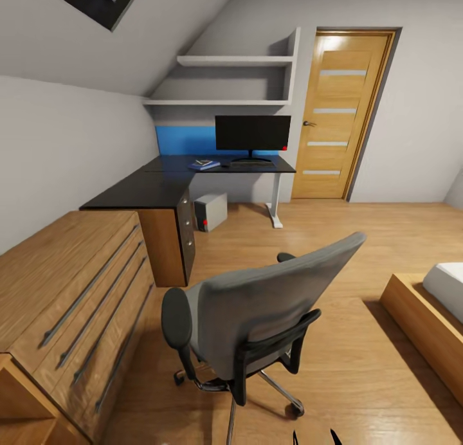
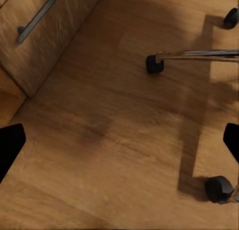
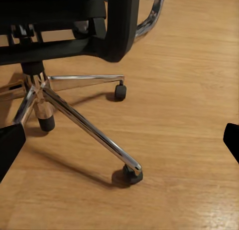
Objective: In the bedroom, organize the workspace by keeping the computer under the desk, ensuring the monitor is on the desk, placing the keyboard on the desk next to the monitor, placing the mouse on the desk next to the keyboard, moving the folder from the swivel chair onto the desk next to the mouse, stacking the notebook on top of the folder with the pen on top of the notebook, and positioning the swivel chair next to the desk.
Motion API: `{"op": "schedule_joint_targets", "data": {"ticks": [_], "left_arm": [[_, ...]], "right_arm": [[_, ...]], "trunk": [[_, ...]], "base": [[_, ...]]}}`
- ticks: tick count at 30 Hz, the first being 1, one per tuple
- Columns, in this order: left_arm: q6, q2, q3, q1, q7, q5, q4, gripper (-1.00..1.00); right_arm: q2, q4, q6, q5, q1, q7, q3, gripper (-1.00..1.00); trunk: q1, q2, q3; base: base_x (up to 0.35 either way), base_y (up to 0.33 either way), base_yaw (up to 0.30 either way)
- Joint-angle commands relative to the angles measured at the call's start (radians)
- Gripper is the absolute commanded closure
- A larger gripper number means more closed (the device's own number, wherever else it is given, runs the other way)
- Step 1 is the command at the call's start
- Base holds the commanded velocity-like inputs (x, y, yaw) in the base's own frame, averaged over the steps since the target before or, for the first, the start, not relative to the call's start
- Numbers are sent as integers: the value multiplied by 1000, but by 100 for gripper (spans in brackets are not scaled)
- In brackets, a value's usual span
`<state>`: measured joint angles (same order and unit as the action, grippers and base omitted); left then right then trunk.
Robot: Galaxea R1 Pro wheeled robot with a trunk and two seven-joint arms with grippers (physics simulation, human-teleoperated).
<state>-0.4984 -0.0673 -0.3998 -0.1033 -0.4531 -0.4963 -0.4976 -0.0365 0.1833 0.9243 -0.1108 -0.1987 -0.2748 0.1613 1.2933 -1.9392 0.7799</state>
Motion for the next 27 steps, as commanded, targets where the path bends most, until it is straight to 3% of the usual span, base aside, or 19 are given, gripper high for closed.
{"op": "schedule_joint_targets", "data": {"ticks": [1,2,27], "left_arm": [[-5,-1,-10,-1,-28,-7,0,-100],[-2,-10,-14,-1,-137,-4,0,-100],[0,-7,-15,-1,-155,-4,0,-100]], "right_arm": [[0,-1,1,-10,-1,-10,1,-100],[2,-1,1,-10,-1,-11,1,-100],[3,-3,1,-12,-1,-9,1,-100]], "trunk": [[4,-8,4],[8,-15,7],[103,-190,86]], "base": [[0,0,0],[0,0,0],[-48,0,0]]}}
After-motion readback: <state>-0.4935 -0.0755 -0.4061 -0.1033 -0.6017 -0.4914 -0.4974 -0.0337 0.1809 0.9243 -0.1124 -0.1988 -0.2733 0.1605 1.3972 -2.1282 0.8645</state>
